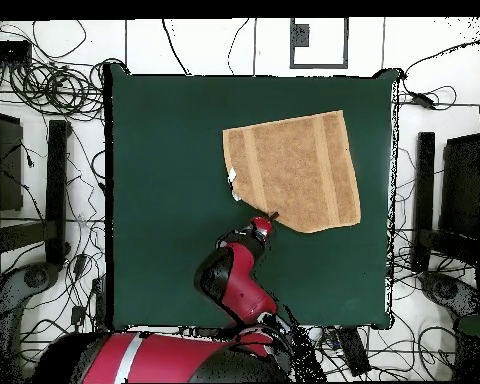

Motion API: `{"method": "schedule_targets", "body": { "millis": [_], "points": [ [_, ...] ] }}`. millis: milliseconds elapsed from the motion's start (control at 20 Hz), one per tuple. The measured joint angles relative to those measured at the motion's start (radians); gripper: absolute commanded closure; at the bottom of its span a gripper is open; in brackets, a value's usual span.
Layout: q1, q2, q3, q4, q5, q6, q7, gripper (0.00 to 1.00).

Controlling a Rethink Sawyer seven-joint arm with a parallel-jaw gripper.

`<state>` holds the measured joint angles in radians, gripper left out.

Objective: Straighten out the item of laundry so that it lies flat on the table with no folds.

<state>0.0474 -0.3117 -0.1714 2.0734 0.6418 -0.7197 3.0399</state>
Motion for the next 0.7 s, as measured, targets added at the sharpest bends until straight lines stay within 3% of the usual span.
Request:
{"method": "schedule_targets", "body": {
  "millis": [700],
  "points": [
    [-0.036,0.002,0.009,-0.03,0.001,0.004,0.0,0.0]
  ]
}}
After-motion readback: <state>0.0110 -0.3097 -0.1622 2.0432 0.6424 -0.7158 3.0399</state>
